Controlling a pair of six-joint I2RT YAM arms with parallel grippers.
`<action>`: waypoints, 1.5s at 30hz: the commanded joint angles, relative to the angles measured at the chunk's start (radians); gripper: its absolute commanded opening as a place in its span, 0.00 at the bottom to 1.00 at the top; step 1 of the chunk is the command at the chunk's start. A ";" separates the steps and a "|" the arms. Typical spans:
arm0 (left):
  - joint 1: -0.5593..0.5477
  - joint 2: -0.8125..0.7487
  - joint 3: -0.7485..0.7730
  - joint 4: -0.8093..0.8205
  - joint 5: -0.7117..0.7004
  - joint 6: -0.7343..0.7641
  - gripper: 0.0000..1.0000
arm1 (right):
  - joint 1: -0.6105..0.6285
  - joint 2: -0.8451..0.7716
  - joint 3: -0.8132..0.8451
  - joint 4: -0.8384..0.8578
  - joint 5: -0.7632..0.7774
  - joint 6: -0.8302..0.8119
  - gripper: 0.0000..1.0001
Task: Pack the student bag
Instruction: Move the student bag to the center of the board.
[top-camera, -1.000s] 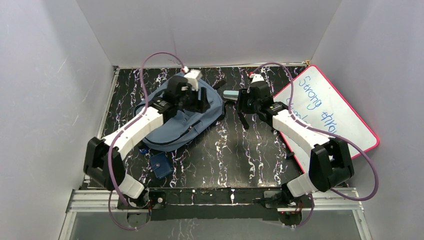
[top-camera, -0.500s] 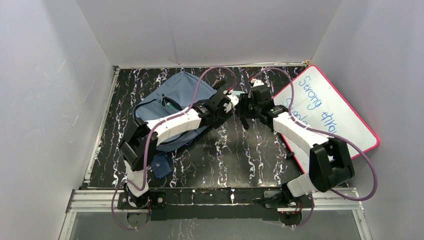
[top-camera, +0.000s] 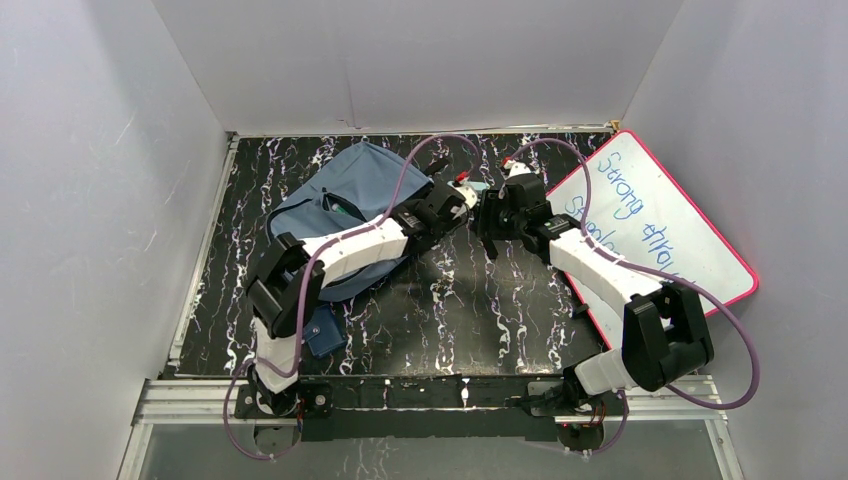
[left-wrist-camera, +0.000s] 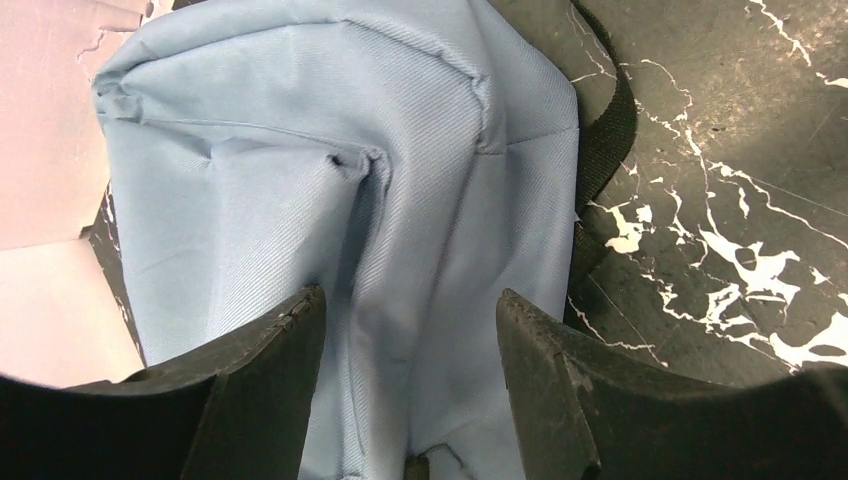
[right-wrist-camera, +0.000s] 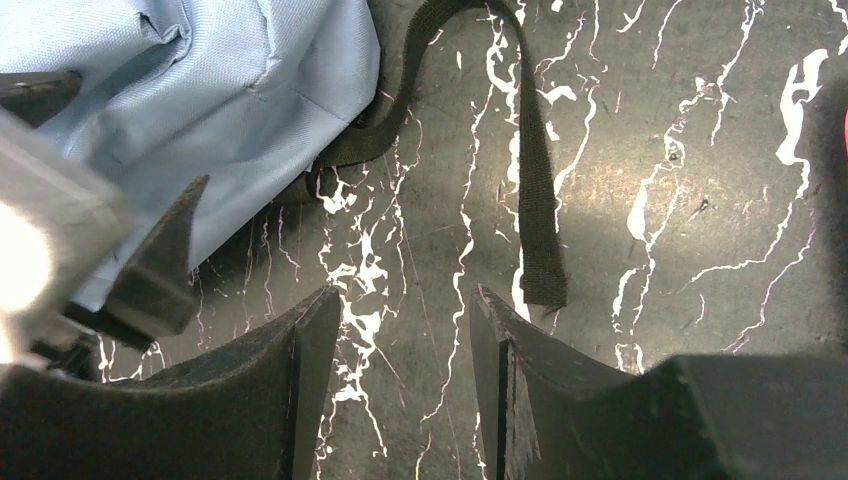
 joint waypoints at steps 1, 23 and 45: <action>0.011 -0.165 -0.037 0.082 0.032 -0.022 0.60 | -0.005 -0.028 -0.008 0.042 -0.009 0.015 0.59; 0.038 0.023 -0.060 0.159 -0.074 0.074 0.62 | -0.017 -0.082 -0.060 0.055 -0.011 0.058 0.60; 0.249 -0.060 0.091 0.063 -0.038 -0.107 0.00 | -0.022 -0.091 -0.077 0.070 -0.048 0.070 0.60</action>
